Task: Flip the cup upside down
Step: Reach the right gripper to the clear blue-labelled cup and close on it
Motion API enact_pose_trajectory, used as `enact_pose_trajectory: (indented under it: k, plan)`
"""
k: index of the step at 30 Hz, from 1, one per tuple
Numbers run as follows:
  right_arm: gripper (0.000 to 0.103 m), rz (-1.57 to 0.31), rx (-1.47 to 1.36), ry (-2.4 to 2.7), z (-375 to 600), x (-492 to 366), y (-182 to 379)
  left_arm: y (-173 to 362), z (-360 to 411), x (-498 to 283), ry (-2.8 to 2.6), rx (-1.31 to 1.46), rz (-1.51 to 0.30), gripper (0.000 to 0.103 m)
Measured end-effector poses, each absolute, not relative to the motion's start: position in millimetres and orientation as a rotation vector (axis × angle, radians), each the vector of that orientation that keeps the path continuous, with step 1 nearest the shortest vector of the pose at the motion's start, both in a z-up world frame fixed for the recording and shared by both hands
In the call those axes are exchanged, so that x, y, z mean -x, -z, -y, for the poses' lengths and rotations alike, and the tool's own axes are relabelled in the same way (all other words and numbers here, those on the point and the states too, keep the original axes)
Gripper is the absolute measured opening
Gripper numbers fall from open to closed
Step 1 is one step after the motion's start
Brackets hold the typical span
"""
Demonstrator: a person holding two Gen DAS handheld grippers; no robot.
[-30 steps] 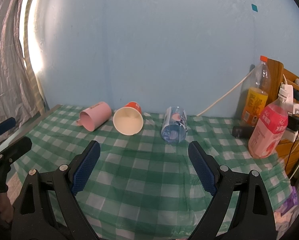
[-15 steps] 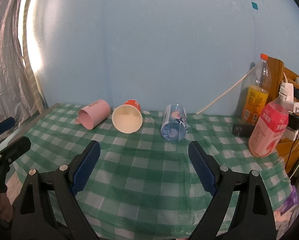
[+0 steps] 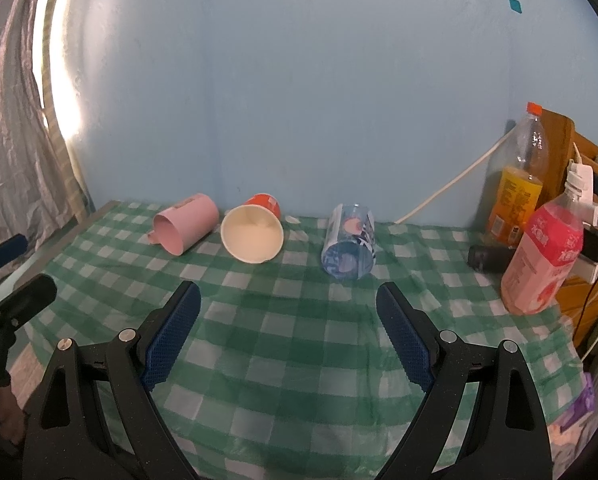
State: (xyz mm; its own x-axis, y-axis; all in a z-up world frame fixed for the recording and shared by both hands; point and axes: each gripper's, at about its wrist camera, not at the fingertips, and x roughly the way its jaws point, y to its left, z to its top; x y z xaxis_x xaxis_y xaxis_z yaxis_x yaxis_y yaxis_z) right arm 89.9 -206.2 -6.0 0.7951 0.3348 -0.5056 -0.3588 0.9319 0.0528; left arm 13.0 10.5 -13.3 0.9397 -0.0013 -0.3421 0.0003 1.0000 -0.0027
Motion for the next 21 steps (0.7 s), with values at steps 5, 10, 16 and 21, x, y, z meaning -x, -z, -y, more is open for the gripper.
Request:
enact_pose_trajectory:
  k: [5,10,16,21]
  plan:
    - [0.089,-0.613,0.047,-0.383,208.8,-126.4,5.0,12.8,-14.4,-41.4,0.022,0.009,-0.456,0.103]
    - [0.089,-0.747,0.018,-0.380,212.1,-185.8,9.9,11.8,-16.6,-80.4,0.019,0.010,-0.512,0.103]
    - [0.089,-0.877,0.004,-0.308,216.7,-266.0,16.4,10.5,-5.5,-133.3,0.009,-0.110,-0.613,0.103]
    - [0.089,-1.026,-0.047,-0.308,217.7,-320.9,33.8,18.3,1.2,-179.8,0.060,-0.069,-0.724,0.103]
